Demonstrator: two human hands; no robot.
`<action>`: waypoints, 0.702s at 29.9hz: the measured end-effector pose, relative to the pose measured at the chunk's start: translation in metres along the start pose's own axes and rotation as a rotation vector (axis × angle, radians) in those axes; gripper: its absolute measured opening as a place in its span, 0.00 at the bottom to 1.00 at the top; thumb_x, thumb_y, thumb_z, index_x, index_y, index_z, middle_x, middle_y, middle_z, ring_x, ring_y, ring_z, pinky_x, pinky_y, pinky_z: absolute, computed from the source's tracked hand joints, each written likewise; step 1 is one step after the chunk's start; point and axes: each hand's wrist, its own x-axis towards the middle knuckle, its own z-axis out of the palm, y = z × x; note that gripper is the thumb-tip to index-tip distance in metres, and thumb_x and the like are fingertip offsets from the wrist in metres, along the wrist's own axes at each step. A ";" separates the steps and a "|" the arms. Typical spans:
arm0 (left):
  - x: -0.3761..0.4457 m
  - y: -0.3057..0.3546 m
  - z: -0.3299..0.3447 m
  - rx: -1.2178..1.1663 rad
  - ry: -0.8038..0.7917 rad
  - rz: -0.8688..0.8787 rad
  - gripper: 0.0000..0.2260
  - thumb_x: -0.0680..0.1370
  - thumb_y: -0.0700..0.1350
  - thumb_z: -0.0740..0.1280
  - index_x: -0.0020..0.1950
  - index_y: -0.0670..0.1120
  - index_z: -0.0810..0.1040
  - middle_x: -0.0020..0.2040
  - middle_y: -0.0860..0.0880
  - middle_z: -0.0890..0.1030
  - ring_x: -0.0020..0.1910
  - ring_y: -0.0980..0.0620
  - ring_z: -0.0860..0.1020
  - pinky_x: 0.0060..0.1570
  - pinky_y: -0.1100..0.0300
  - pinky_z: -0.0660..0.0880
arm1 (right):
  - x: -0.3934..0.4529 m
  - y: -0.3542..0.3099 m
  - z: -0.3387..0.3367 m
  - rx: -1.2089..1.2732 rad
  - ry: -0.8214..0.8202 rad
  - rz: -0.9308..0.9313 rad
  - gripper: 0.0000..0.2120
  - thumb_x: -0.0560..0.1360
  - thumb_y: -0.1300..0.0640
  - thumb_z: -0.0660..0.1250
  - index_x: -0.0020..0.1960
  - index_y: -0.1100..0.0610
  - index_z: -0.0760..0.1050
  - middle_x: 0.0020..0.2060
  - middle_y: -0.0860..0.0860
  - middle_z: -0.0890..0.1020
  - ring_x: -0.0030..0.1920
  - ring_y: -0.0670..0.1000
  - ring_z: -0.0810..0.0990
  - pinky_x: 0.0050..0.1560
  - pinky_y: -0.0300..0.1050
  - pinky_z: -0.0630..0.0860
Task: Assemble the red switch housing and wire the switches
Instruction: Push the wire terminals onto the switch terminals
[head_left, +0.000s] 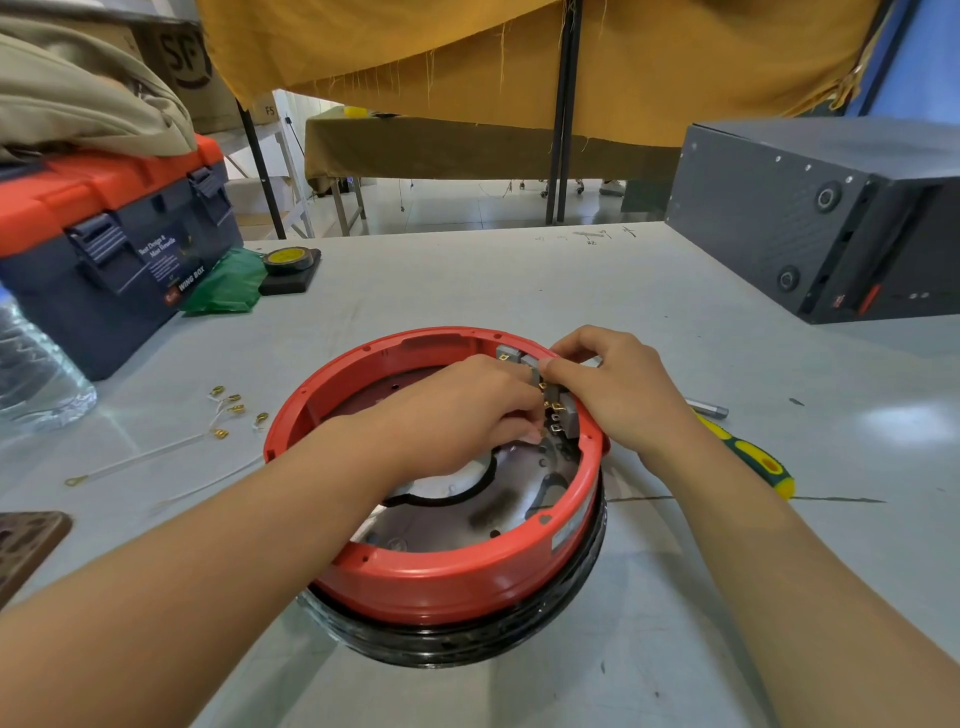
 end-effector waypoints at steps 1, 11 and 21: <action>0.000 0.000 0.000 0.009 -0.001 0.008 0.06 0.78 0.41 0.66 0.48 0.40 0.81 0.42 0.54 0.70 0.40 0.59 0.65 0.41 0.69 0.58 | 0.000 0.000 0.000 0.001 0.001 -0.001 0.06 0.73 0.54 0.68 0.47 0.55 0.80 0.43 0.47 0.80 0.47 0.49 0.77 0.43 0.40 0.71; -0.001 0.003 0.004 0.046 0.002 -0.054 0.07 0.78 0.42 0.64 0.46 0.40 0.78 0.40 0.51 0.72 0.43 0.49 0.73 0.43 0.59 0.66 | 0.000 0.001 0.000 0.001 0.008 -0.012 0.07 0.72 0.53 0.68 0.48 0.55 0.80 0.43 0.47 0.80 0.44 0.46 0.76 0.42 0.36 0.71; 0.003 0.009 0.007 0.036 0.028 -0.119 0.09 0.77 0.42 0.64 0.38 0.47 0.69 0.34 0.53 0.68 0.37 0.52 0.67 0.40 0.58 0.64 | 0.000 0.000 0.001 -0.003 0.008 -0.008 0.07 0.72 0.54 0.69 0.48 0.55 0.81 0.42 0.47 0.80 0.45 0.48 0.77 0.45 0.42 0.72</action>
